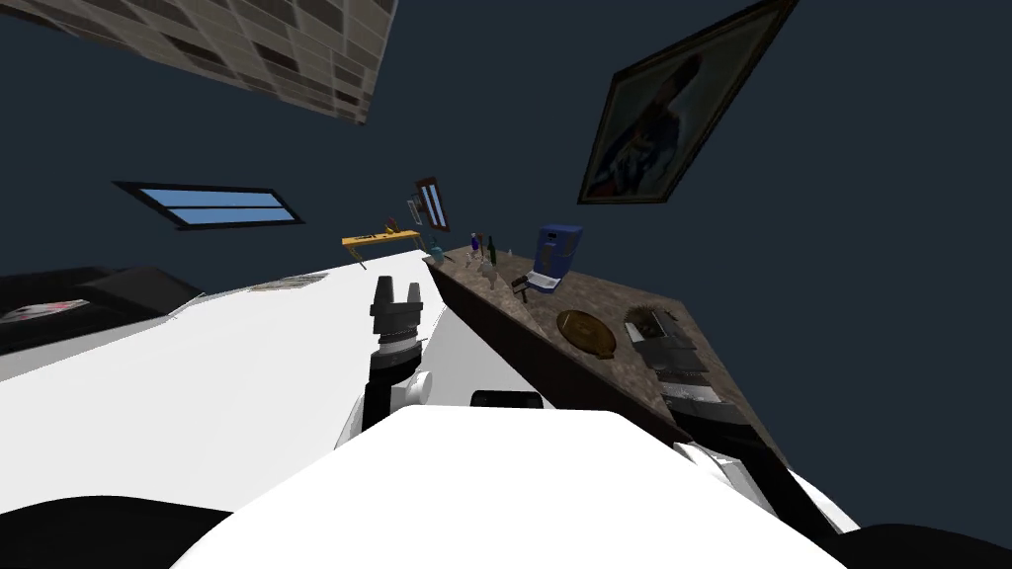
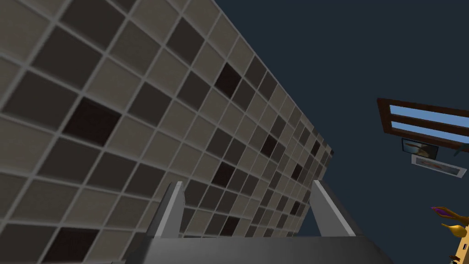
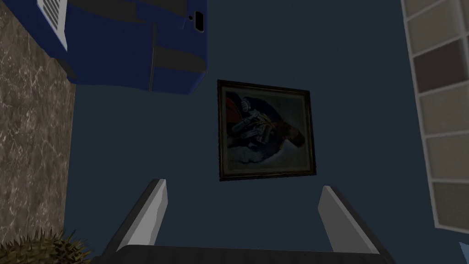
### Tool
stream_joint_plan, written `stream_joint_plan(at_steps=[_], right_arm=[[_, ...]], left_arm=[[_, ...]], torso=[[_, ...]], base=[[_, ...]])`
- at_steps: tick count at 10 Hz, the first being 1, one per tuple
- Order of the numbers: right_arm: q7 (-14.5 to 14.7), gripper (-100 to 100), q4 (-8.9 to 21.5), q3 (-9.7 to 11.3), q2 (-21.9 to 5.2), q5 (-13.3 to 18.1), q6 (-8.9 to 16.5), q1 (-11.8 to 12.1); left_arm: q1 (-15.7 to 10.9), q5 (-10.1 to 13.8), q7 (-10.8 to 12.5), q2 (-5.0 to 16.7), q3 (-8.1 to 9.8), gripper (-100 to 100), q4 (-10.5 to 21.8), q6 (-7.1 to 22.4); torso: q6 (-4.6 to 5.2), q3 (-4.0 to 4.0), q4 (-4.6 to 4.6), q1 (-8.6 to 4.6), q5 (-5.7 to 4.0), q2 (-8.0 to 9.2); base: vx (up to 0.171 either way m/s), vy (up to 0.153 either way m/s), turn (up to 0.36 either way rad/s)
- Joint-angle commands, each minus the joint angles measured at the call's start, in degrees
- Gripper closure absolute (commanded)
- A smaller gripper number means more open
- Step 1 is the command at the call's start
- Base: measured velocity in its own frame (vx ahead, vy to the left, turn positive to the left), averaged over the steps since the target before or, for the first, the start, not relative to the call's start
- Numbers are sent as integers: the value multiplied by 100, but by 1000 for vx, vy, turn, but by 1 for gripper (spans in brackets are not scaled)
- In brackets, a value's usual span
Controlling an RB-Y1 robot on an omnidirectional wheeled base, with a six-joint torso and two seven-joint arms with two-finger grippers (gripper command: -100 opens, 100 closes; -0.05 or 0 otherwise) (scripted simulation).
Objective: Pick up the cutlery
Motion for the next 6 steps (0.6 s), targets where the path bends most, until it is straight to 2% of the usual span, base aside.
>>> stream_joint_plan(at_steps=[1, 2, 3, 4, 5, 6], right_arm=[[-136, -100, 154, -161, -286, -79, 103, 286], [-218, -100, 228, -261, -433, -123, 190, 485], [-218, -100, 228, -261, -471, -123, 190, 578], [-297, -100, 305, -351, -650, -159, 292, 760], [-297, -100, 305, -351, -650, -159, 292, 808], [-372, -100, 383, -431, -824, -184, 410, 1040]], left_arm=[[0, 0, 0, 0, 0, 0, 0, 0], [1, 0, 0, 0, 0, 0, 0, 0], [0, 0, 0, 0, 0, 0, 0, 0], [2, 0, 0, 0, 1, 0, 0, 0], [1, 0, 0, 0, 0, 0, 0, 0], [2, 0, 0, 0, 1, 0, 0, 0]], torso=[[0, 0, 0, 0, 0, 0], [2, -3, -1, 3, 0, -5], [1, -4, -2, 7, 1, -7], [7, -3, -1, 1, 0, -4], [2, -3, -1, 2, 0, -5], [7, -3, -1, -4, -1, -4]], base=[[19, 56, 361], [22, 67, 368], [15, 41, 120], [18, 46, 255], [21, 28, 114], [26, 29, 242]])
